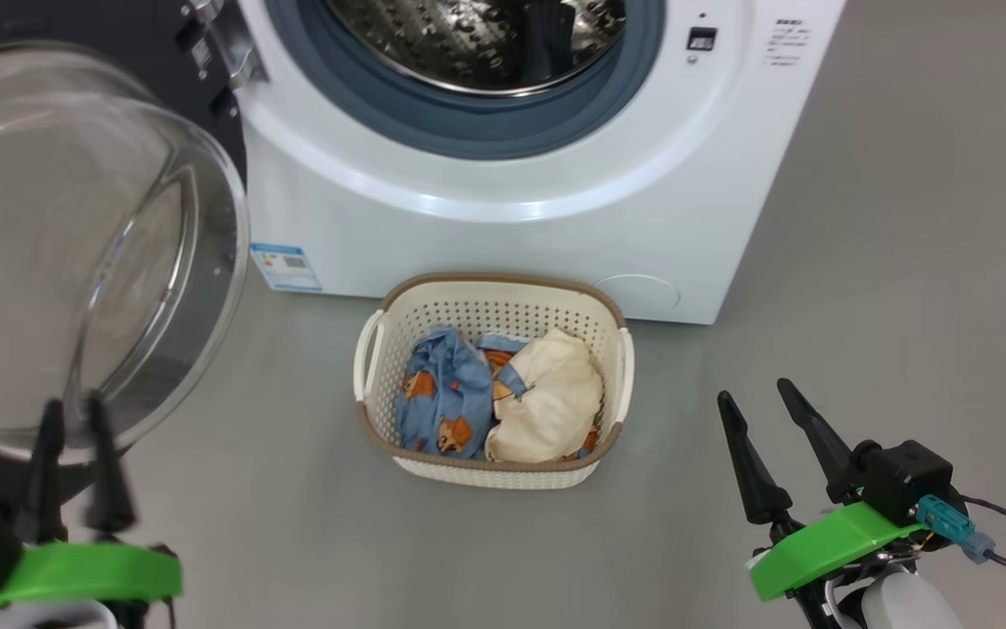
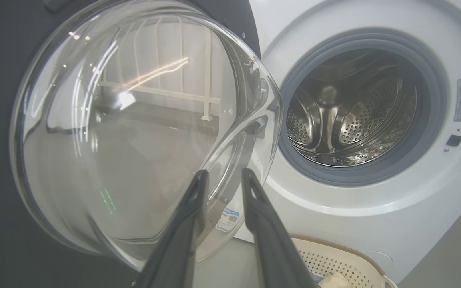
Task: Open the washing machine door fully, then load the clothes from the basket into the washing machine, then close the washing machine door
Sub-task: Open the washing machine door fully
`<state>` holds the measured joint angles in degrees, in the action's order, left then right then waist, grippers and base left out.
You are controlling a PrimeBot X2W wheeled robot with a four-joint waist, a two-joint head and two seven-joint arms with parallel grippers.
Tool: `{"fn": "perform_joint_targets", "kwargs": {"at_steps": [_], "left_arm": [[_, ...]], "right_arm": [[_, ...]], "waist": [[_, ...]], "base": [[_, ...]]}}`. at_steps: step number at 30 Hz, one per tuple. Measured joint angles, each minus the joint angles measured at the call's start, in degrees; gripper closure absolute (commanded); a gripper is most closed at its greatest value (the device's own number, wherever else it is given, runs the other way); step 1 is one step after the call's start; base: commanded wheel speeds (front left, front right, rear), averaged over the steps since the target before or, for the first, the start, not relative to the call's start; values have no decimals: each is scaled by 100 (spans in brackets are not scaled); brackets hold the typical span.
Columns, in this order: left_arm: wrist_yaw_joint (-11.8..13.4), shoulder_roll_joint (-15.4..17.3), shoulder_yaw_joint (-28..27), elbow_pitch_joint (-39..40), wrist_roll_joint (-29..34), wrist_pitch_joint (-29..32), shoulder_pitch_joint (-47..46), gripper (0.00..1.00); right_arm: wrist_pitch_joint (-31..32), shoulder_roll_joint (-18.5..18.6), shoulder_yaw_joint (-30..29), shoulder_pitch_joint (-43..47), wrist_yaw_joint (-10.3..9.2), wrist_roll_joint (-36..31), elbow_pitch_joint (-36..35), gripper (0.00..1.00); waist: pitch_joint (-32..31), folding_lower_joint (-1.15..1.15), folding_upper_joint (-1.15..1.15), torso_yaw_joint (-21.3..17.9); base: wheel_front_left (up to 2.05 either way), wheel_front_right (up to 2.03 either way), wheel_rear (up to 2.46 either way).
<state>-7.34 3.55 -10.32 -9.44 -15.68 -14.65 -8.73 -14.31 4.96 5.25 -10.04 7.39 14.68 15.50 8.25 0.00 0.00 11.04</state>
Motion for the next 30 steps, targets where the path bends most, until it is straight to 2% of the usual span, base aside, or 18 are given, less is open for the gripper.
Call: {"fn": "perform_joint_targets", "kwargs": {"at_steps": [1,9,23,30], "left_arm": [[0,-3,69,7,-2,0,75,0],[0,-30,421,35,0,0,577,0],[0,12,591,234,-22,1,1257,0],[0,35,626,283,-38,1,1361,0]], "right_arm": [[0,-11,9,13,0,-1,-22,0],[-1,-67,62,211,0,-2,-237,0],[-1,-116,-66,711,0,-100,-571,0],[-1,-133,-230,911,0,-225,-722,0]], "waist": [[-22,0,0,-37],[-261,0,0,-340],[-647,0,0,-901],[-738,0,0,-1005]], "base": [[0,0,0],[0,0,0],[0,0,0],[0,0,0]]}}
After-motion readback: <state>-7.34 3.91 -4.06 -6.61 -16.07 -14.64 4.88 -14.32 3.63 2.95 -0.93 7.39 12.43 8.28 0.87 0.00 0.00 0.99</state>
